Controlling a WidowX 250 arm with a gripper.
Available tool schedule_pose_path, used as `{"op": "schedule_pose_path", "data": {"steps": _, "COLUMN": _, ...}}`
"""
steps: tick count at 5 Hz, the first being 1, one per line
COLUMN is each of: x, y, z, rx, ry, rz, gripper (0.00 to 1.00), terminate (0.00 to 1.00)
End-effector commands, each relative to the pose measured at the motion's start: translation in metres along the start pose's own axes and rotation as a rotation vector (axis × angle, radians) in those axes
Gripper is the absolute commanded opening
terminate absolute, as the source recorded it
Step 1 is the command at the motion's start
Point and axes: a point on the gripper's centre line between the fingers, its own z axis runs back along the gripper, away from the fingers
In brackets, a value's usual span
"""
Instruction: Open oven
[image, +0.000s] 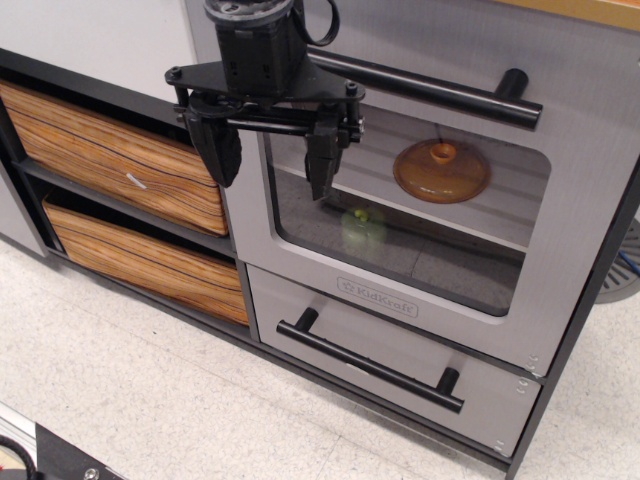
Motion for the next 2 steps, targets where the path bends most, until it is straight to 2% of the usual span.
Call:
{"op": "schedule_pose_path", "data": {"steps": 1, "x": 0.000, "y": 0.000, "z": 0.000, "rx": 0.000, "ry": 0.000, "rz": 0.000, "gripper": 1.00, "terminate": 0.00}}
{"op": "schedule_pose_path", "data": {"steps": 2, "x": 0.022, "y": 0.024, "z": 0.012, "rx": 0.019, "ry": -0.090, "rz": 0.247, "gripper": 1.00, "terminate": 0.00}}
